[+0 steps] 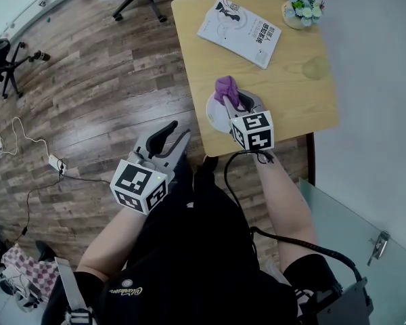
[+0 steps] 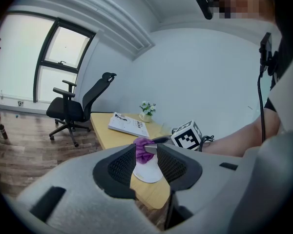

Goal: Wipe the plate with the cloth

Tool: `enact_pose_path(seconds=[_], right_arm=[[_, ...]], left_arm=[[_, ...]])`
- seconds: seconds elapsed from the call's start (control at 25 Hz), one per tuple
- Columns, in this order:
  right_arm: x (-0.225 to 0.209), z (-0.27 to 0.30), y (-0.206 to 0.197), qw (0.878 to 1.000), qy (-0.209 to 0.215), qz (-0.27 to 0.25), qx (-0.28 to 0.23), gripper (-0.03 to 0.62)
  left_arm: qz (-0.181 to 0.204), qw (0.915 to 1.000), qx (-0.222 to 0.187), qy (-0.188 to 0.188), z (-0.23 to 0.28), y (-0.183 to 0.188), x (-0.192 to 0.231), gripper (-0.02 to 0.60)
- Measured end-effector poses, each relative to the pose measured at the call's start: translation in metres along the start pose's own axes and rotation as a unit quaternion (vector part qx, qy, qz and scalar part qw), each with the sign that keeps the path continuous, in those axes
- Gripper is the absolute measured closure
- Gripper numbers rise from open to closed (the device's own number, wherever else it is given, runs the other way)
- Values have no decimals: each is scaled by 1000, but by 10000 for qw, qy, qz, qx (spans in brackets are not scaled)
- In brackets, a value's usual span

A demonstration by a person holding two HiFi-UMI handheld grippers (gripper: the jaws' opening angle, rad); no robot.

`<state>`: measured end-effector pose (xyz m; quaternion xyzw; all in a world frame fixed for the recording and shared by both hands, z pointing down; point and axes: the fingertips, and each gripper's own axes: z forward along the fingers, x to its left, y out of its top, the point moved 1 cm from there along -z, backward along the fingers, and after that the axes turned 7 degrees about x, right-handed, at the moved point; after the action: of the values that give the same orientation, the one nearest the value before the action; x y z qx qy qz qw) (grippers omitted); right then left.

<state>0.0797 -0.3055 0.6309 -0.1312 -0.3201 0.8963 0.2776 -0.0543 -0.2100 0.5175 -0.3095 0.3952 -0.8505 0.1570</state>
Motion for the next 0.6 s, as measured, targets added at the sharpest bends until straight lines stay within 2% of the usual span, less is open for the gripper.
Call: enact_pose_path(seconds=[0.32,0.6], right_arm=[[-4,13,-13,9997,-43,28,219,499],[13,0,-24,9995,142,46,272,499]], left_arm=[[-32,10000,36,1,-2,-6,1,442],[9,10000,33,-72,4,-2,-1,442]])
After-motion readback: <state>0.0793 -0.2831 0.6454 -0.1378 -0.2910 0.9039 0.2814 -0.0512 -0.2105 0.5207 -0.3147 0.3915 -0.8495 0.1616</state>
